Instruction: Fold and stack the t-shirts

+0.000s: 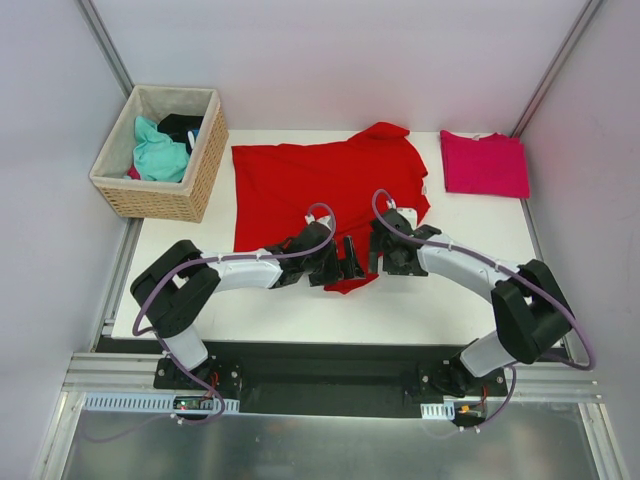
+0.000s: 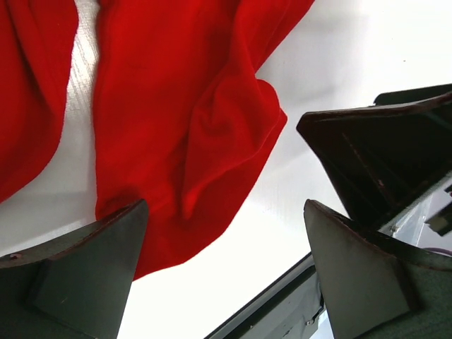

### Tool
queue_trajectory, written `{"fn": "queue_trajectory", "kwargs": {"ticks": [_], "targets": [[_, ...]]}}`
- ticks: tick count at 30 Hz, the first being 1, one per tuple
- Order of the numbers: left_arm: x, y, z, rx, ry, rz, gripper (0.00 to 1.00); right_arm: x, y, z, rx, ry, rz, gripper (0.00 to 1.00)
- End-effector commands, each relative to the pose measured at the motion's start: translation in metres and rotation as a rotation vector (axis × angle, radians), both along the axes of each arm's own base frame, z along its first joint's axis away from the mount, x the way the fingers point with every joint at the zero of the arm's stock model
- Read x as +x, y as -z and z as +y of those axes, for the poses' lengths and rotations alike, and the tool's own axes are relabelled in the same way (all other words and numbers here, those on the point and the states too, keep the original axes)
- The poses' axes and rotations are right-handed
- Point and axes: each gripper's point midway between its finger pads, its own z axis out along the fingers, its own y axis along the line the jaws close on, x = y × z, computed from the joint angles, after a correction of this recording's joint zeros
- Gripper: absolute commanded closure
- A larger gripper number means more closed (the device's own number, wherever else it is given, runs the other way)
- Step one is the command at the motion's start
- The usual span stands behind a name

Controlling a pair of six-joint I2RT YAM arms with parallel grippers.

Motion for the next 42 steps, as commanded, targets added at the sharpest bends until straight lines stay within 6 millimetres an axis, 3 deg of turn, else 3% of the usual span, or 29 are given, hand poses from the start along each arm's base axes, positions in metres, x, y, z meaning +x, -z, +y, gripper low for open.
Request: {"fn": "queue_trajectory", "kwargs": {"ticks": [1,12,19,23,26,30,34,42], "targets": [[0.008,-0.021,0.002,-0.044,-0.025,-0.05,0.08,-0.002,0.009,0.004,0.005,0.011,0.021,0.0],[0.009,-0.02,0.007,-0.037,-0.028,-0.051,0.08,0.005,0.012,0.013,0.014,-0.003,0.028,0.0],[0.013,-0.038,0.015,-0.044,-0.051,-0.098,0.08,0.01,0.007,0.017,0.013,-0.017,0.019,0.0],[0.018,-0.048,0.034,-0.026,-0.106,-0.126,0.07,0.005,0.024,0.013,-0.019,-0.008,0.065,0.0],[0.023,-0.066,0.052,-0.044,-0.157,-0.17,0.06,-0.002,0.033,0.01,-0.038,-0.003,0.095,0.0],[0.028,-0.077,0.074,-0.03,-0.198,-0.207,0.05,-0.01,0.038,0.005,-0.069,0.004,0.114,0.0],[0.028,-0.081,0.091,-0.019,-0.225,-0.222,0.05,-0.028,0.04,-0.005,-0.1,0.017,0.14,0.0],[0.023,-0.088,0.113,-0.021,-0.273,-0.253,0.04,-0.094,0.035,-0.052,-0.185,0.09,0.175,0.0]]}}
